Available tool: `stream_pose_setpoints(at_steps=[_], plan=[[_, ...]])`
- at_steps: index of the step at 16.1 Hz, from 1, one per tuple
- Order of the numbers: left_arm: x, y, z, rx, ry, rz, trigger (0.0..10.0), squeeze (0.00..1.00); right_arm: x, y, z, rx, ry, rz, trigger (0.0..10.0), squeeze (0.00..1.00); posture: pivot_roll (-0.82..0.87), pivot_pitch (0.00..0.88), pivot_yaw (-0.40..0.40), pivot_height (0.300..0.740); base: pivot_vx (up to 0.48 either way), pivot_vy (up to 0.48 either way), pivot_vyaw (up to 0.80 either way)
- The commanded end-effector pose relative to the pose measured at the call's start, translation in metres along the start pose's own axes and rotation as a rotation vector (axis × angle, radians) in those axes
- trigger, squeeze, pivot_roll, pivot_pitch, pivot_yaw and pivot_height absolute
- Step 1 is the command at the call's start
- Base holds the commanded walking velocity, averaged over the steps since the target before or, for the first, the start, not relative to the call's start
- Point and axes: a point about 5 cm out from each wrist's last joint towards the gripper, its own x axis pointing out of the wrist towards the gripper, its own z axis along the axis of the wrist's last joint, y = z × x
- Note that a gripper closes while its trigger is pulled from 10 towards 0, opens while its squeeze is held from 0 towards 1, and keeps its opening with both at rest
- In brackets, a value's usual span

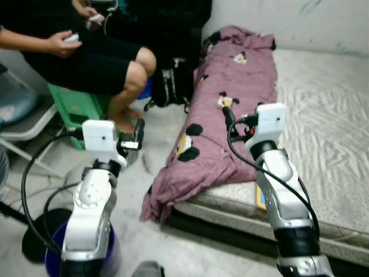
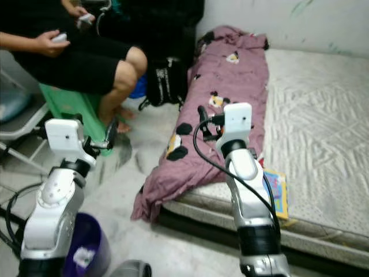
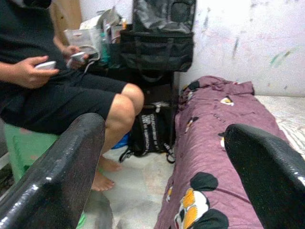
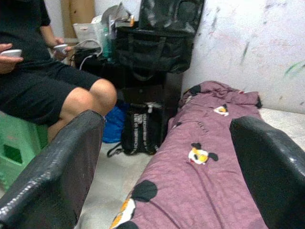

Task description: Clean up the room

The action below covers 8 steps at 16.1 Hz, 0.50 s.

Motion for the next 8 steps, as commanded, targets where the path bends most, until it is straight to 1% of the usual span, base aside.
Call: stream_pose_setpoints(at_steps=[1, 2, 3, 7, 8], plan=[[0.0010, 0.0011, 0.0047, 0.001, -0.021, -0.010, 10.0, 0.00, 0.0023, 0.0034, 0.0017, 0.011, -0.007, 0.011, 10.0, 0.00, 0.05, 0.000, 0.014, 0.740, 0.000, 0.000, 0.00], [0.0011, 0.0013, 0.0049, -0.002, -0.021, -0.010, 10.0, 0.00, 0.0018, 0.0038, 0.0000, 0.024, 0.005, 0.008, 10.0, 0.00, 0.05, 0.000, 0.014, 0.740, 0.000, 0.000, 0.00], [0.0006, 0.0010, 0.0048, -0.003, -0.020, -0.010, 10.0, 0.00, 0.0018, 0.0028, -0.0025, 0.035, 0.024, -0.004, 10.0, 0.00, 0.05, 0.000, 0.015, 0.740, 0.000, 0.000, -0.80], [0.0004, 0.0012, 0.0049, -0.006, -0.019, -0.018, 10.0, 0.00, 0.0025, 0.0017, -0.0021, 0.036, 0.014, -0.013, 10.0, 0.00, 0.05, 0.000, 0.018, 0.740, 0.000, 0.000, -0.80], [0.0005, 0.0013, 0.0050, -0.006, -0.020, -0.019, 10.0, 0.00, 0.0025, 0.0020, -0.0020, 0.037, 0.013, -0.014, 10.0, 0.00, 0.05, 0.000, 0.020, 0.740, 0.000, 0.000, -0.44]])
